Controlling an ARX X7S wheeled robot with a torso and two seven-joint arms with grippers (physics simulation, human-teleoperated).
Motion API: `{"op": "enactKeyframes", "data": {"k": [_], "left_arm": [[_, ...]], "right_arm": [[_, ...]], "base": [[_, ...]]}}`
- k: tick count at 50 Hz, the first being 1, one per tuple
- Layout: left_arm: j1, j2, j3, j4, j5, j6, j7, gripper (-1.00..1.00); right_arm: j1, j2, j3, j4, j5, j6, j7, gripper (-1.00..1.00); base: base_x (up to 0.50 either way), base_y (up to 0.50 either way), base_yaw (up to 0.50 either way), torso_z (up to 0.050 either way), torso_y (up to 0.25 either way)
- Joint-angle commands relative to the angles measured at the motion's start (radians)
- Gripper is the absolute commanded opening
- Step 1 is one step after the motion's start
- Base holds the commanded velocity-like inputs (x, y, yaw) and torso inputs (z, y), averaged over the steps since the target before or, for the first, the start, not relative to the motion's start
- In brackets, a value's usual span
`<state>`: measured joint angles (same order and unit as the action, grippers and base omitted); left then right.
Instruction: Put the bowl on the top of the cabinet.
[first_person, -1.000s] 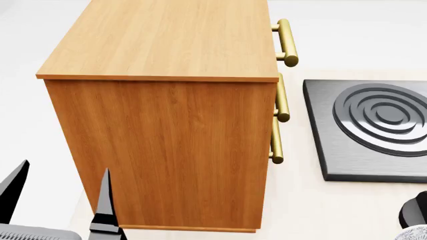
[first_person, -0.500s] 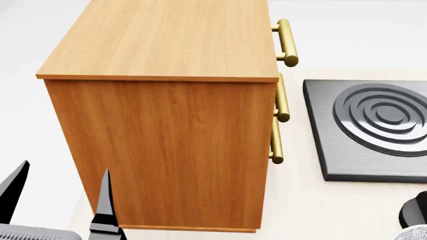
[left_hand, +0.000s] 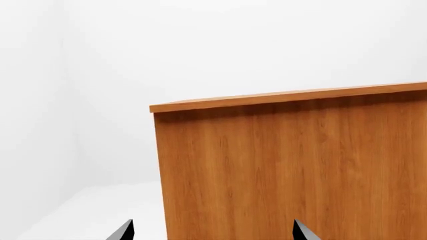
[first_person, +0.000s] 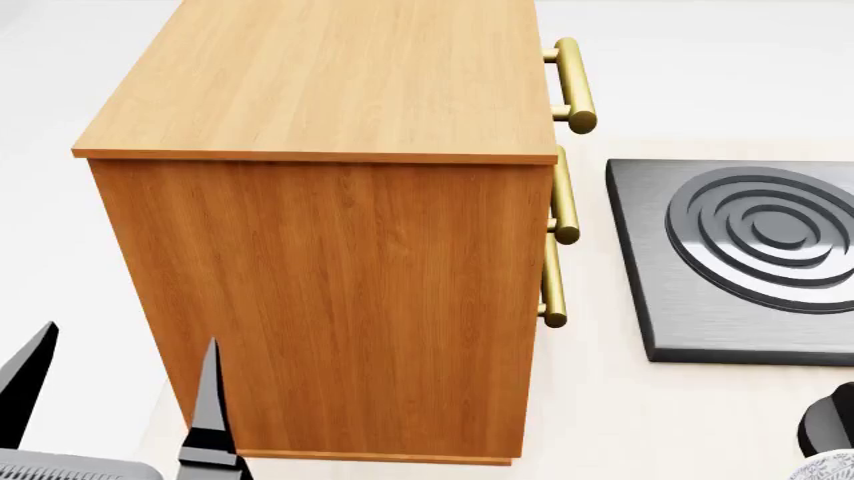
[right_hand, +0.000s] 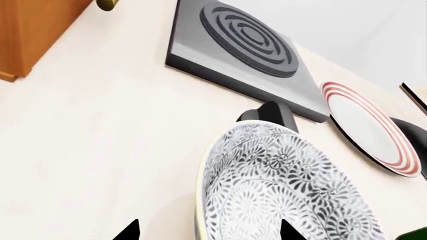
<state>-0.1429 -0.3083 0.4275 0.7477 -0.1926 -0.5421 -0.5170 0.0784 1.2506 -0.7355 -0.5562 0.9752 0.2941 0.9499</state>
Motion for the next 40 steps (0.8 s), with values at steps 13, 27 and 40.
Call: {"op": "enactKeyframes", "data": {"k": [13,27,40], "left_arm": [[0.000,-0.005,0.005,0.000,-0.005,0.004,-0.009,1.00],[0.000,-0.010,0.005,-0.005,-0.009,0.011,-0.013,1.00],[0.002,-0.013,0.007,-0.004,-0.012,0.015,-0.017,1.00]], "right_arm": [[-0.003,-0.001,0.004,0.010,0.002,-0.005,-0.002,1.00],[0.003,-0.018,0.001,0.031,-0.005,0.005,-0.011,1.00],[0.002,-0.015,0.006,0.033,-0.003,0.002,-0.010,1.00]], "base": [[0.00,0.00,0.00,0.000,0.000],[0.00,0.00,0.00,0.000,0.000],[0.00,0.00,0.00,0.000,0.000]]}}
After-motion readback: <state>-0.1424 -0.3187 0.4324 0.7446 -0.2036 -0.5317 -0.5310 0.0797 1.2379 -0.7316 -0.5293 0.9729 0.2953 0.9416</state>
